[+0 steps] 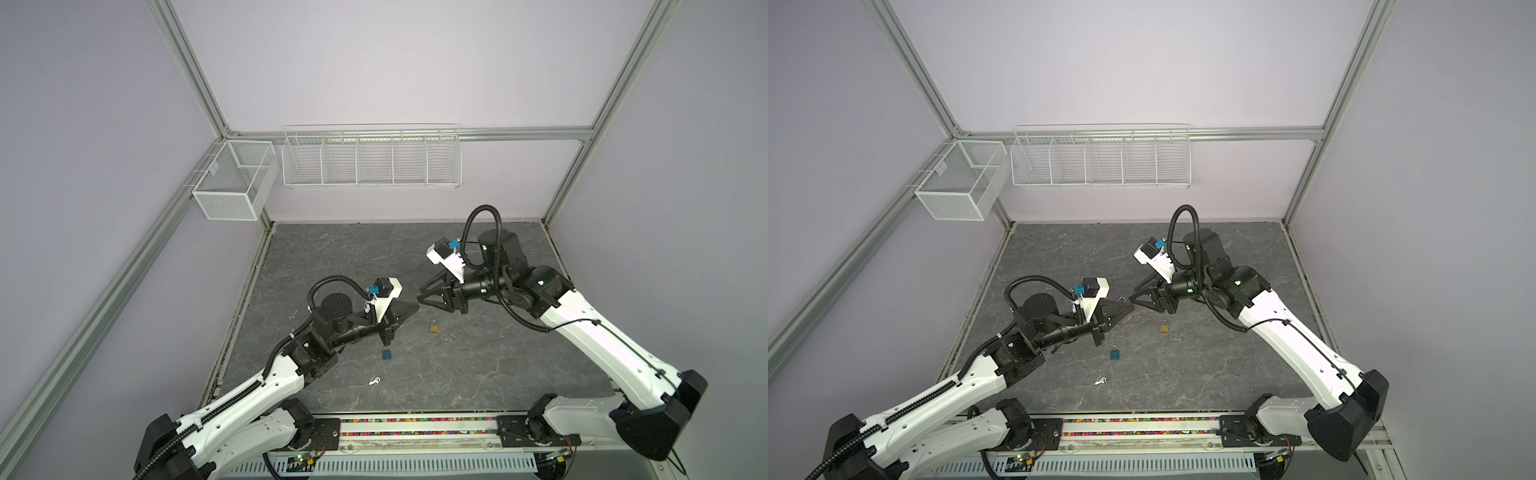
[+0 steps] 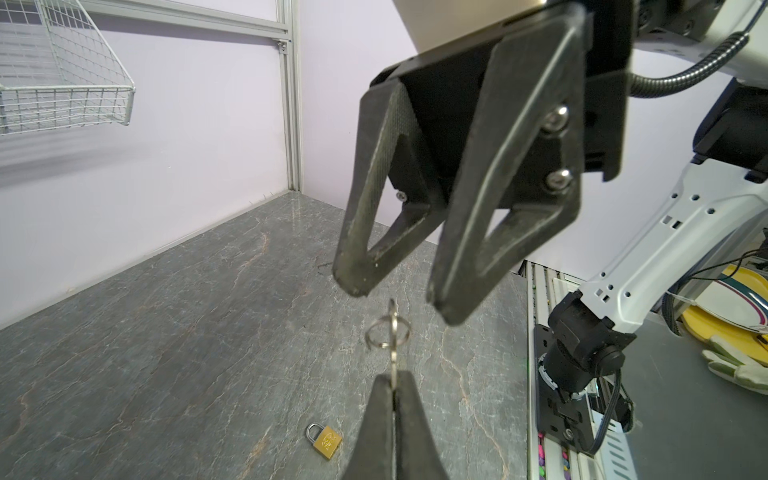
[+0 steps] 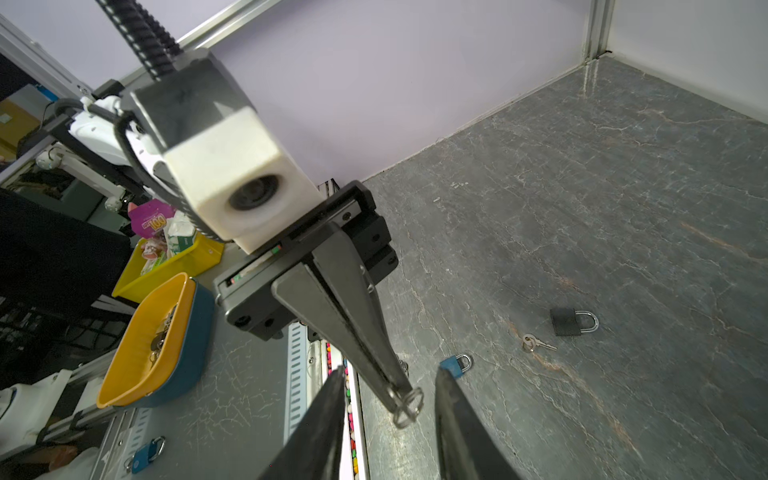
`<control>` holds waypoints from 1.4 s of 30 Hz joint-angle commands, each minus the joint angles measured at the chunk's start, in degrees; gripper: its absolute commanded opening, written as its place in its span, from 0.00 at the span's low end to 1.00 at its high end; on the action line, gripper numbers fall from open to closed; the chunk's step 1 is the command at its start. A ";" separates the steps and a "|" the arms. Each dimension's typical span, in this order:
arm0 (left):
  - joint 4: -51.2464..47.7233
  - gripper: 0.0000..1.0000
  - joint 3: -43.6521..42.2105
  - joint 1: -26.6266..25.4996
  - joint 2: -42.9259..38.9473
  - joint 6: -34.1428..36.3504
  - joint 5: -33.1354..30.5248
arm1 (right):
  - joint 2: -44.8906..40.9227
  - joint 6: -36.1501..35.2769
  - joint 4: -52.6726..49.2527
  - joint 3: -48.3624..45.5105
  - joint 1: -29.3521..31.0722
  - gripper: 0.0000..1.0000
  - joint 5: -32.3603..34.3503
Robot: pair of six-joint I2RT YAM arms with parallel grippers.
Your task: Unlock with the key
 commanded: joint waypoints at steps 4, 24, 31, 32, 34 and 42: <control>-0.11 0.00 2.38 0.03 0.68 1.89 2.43 | 0.25 -8.17 -3.27 1.03 -0.44 0.31 -2.15; -0.80 0.00 3.87 0.03 1.08 1.18 5.64 | 1.26 -13.84 -9.07 3.82 -1.81 0.15 -4.07; -1.51 0.00 4.48 0.02 1.13 0.98 6.33 | 1.24 -14.13 -9.68 4.14 -2.28 0.07 -5.36; -1.60 0.00 4.64 0.00 1.15 1.00 6.32 | 1.24 -14.21 -9.76 4.06 -2.29 0.06 -5.27; -1.85 0.00 5.02 0.05 1.15 0.77 5.82 | 1.22 -14.09 -9.94 4.09 -2.41 0.06 -5.08; -1.77 0.48 4.59 0.74 -1.37 -2.48 -1.24 | -1.18 -3.48 -0.98 0.23 -4.13 0.06 -3.98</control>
